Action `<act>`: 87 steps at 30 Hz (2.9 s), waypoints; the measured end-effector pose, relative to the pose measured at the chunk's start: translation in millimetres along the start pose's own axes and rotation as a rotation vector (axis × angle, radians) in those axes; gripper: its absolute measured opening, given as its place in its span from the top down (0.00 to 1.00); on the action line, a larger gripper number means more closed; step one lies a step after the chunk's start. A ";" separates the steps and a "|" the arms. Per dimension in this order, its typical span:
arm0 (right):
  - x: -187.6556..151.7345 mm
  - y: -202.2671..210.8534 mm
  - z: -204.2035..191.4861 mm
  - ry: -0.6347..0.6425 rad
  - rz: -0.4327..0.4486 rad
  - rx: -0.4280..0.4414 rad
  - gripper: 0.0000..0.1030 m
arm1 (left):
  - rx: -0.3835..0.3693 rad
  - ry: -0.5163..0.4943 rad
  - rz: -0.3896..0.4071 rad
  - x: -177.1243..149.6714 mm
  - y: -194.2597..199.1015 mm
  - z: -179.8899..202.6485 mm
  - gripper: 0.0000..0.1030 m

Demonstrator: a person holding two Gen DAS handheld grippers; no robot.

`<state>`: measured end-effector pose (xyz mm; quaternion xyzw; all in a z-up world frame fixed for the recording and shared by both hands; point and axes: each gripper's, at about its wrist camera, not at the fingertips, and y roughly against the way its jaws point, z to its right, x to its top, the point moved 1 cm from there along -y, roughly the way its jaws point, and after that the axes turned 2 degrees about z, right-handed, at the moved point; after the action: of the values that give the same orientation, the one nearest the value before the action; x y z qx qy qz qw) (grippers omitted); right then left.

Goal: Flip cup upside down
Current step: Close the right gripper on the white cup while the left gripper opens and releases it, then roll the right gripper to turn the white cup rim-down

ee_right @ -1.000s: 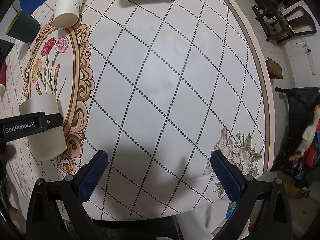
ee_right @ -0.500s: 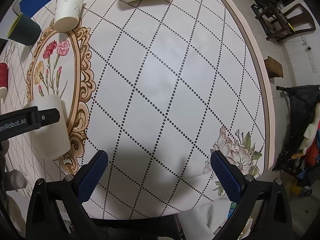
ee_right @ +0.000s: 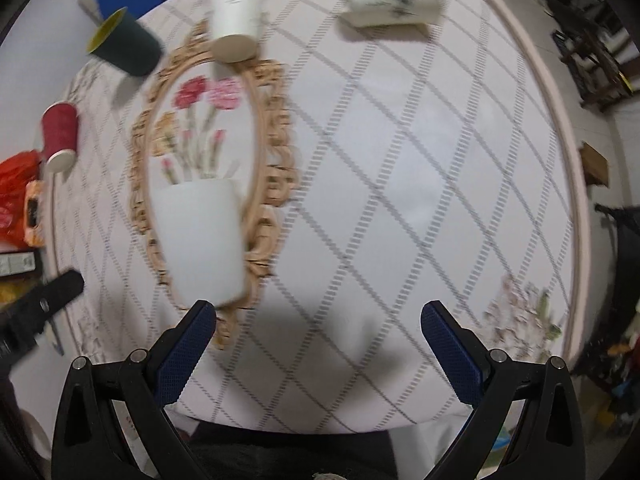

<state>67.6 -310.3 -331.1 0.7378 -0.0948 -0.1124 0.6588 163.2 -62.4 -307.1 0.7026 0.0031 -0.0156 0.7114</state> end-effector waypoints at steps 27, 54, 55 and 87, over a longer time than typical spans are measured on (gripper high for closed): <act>15.0 -36.8 -75.4 -0.020 -0.091 0.050 0.28 | -0.003 0.056 -0.030 -31.4 -43.5 -88.0 0.12; -108.2 -51.6 -110.2 2.794 0.087 -0.870 0.09 | 0.006 0.236 -0.064 -29.1 -92.8 -90.9 0.12; -106.5 -56.5 -102.4 2.893 0.084 -0.881 0.09 | 0.007 0.244 -0.067 -29.6 -95.0 -91.4 0.12; -92.1 -110.1 -71.8 3.379 -0.065 -0.788 0.11 | 0.017 0.312 -0.066 -42.0 -110.3 -94.9 0.12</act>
<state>-0.5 -203.0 -429.0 0.1586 -0.6872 -0.6937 -0.1464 119.9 31.9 -417.5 0.7019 0.1366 0.0701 0.6955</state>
